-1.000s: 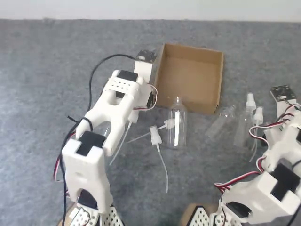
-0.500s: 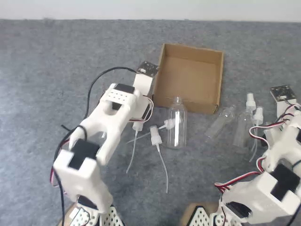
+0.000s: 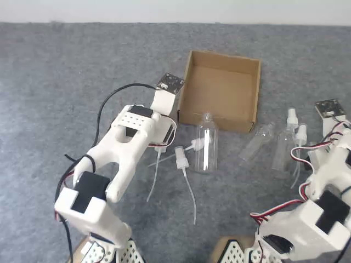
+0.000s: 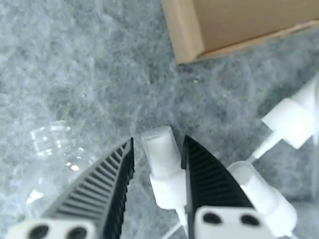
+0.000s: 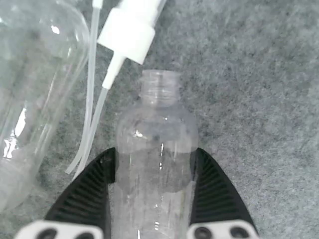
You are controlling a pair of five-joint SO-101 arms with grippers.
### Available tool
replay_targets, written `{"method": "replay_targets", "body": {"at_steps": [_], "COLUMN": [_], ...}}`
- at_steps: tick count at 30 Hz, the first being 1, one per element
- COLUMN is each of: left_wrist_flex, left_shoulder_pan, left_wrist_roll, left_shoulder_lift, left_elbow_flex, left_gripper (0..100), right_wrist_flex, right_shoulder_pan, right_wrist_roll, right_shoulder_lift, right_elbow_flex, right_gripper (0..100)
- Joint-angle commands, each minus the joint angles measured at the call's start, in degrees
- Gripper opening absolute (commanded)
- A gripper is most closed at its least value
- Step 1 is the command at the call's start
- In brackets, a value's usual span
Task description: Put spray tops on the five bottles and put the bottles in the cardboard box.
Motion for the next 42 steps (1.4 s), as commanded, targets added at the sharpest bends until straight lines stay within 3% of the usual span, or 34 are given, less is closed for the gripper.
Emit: {"method": "replay_targets", "body": {"at_steps": [1,13,26,36,42], "left_wrist_flex": [-1.05,1.93,13.54,13.98,7.91], "left_shoulder_pan": [-0.09,-0.09,-3.16,-9.23,-10.29], "left_wrist_roll": [-0.09,-0.09,-0.18,-2.81,-2.55], "left_shoulder_lift": [-1.05,0.44,-27.25,-55.47,-67.78], "left_elbow_flex": [-0.66,-4.18,-3.65,15.25,27.38], "left_gripper": [14,2,1,1,1], "right_wrist_flex": [-0.92,-1.01,-1.01,-0.48,3.21], "right_shoulder_pan": [0.66,0.75,0.48,0.22,-2.07], "right_wrist_roll": [0.53,0.53,0.53,0.18,-5.54], "right_shoulder_lift": [0.04,-0.31,-0.48,-0.48,-0.48], "right_elbow_flex": [1.58,1.58,0.70,-1.67,-5.54], "right_gripper": [0.6,0.6,0.6,0.7,1.2]}}
